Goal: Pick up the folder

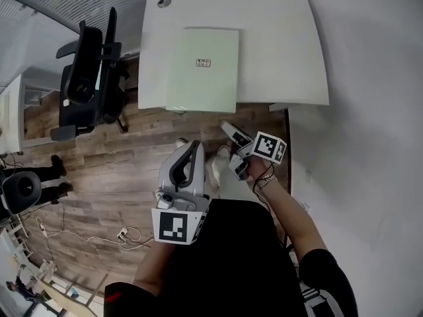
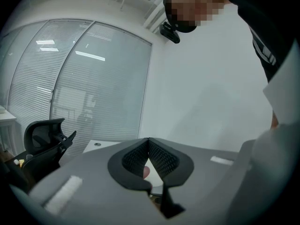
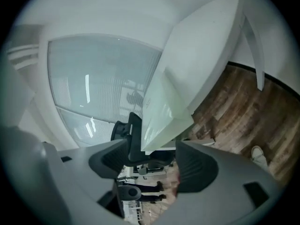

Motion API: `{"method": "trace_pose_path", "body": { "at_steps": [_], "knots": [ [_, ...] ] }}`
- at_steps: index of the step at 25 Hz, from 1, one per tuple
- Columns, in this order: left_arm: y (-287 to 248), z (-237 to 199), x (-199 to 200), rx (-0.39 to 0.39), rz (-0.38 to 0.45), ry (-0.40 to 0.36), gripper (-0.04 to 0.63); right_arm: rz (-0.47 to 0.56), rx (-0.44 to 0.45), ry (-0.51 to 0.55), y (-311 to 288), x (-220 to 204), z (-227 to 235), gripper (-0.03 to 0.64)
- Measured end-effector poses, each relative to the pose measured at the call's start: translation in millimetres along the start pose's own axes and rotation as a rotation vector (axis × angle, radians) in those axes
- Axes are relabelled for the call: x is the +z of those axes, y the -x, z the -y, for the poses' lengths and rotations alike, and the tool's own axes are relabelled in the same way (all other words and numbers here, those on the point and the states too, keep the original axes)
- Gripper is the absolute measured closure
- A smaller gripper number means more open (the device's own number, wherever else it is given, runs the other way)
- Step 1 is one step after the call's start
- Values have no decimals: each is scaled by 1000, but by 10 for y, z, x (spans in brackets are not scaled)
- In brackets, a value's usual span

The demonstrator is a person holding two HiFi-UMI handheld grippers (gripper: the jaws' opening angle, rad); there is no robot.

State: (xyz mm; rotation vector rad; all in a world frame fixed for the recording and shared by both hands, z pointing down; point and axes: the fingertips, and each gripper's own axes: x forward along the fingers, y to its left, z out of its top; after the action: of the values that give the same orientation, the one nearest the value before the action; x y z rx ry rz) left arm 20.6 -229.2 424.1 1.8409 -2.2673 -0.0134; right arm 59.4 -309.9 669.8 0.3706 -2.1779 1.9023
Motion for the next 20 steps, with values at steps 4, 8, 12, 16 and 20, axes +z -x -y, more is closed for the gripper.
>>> {"method": "trace_pose_path", "body": {
  "at_steps": [4,8,12,16,20],
  "knots": [
    [-75,27,-79,11,-19,-11,591,36,26,-82,-114,123,273,304],
    [-151,35,-146,16,-46,-20,591,20,51,-95,-247,194,393,284],
    [-205,13,-208,38,-51,-16,591,4,88,-127,-366,240,455,273],
    [-238,-6,-280,61,-65,-10,591,-21,99,-141,-462,275,535,272],
    [-252,-59,-350,89,-87,-2,591,-36,70,-138,-537,303,636,272]
  ]
}}
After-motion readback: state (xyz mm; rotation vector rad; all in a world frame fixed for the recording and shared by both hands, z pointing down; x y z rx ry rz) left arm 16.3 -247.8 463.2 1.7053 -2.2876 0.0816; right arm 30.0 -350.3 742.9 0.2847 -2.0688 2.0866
